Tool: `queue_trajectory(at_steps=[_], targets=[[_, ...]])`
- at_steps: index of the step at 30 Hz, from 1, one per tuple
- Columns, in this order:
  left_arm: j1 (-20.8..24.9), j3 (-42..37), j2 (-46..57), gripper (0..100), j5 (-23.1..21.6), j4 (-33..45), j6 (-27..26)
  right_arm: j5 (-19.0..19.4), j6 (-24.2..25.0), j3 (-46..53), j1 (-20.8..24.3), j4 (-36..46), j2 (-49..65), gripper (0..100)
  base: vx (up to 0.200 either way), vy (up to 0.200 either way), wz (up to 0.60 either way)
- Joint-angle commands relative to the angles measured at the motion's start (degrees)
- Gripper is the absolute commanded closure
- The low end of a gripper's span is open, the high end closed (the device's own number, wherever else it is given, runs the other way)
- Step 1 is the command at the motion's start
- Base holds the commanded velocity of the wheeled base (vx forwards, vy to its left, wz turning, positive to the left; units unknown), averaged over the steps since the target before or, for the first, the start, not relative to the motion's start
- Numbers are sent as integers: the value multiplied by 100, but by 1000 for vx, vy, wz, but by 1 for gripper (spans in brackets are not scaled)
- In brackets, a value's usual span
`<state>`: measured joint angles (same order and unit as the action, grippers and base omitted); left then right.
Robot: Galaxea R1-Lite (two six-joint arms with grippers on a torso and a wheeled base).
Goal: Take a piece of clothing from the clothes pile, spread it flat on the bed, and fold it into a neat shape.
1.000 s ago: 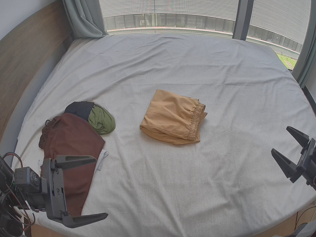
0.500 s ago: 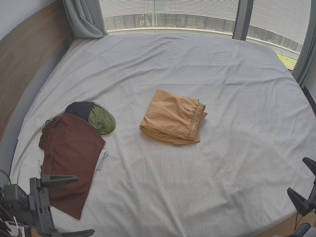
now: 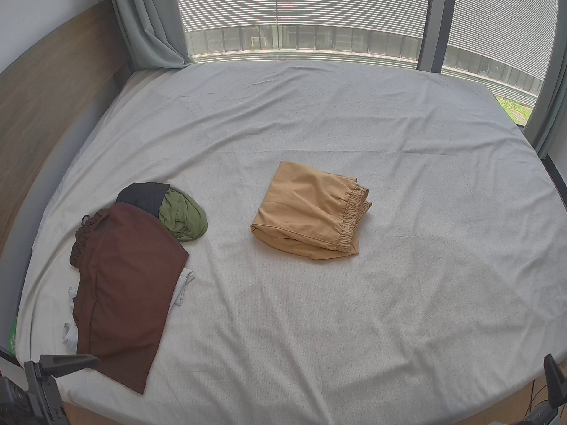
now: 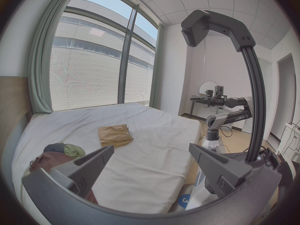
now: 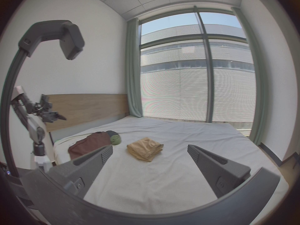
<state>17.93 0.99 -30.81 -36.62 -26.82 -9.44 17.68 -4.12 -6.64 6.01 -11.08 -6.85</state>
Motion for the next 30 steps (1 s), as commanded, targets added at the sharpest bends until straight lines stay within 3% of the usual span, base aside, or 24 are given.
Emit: queue_trajectory(at_steps=[1, 7, 13, 19, 26, 30], targets=[[-44, -99, 1217, 0, 287, 590, 117, -555, -1, 163, -21, -34, 167, 0, 0, 0, 0], [-466, -99, 2008, 0, 366, 1346, 170, -1302, -186, 278, -30, -96, 167, 0, 0, 0, 0], [-703, -99, 2562, 0, 366, 1996, 284, -1179, -194, 533, -575, -43, 650, 0, 0, 0, 0], [-721, -99, 2571, 0, 472, 2067, 293, -1144, 52, 664, -557, 194, 685, 0, 0, 0, 0], [-756, -99, 2571, 0, 911, 2172, 320, -1258, 96, 664, -566, 677, 685, 0, 0, 0, 0], [-1081, -99, 2571, 0, 937, 2225, 320, -1267, 87, 664, -566, 695, 685, 0, 0, 0, 0]])
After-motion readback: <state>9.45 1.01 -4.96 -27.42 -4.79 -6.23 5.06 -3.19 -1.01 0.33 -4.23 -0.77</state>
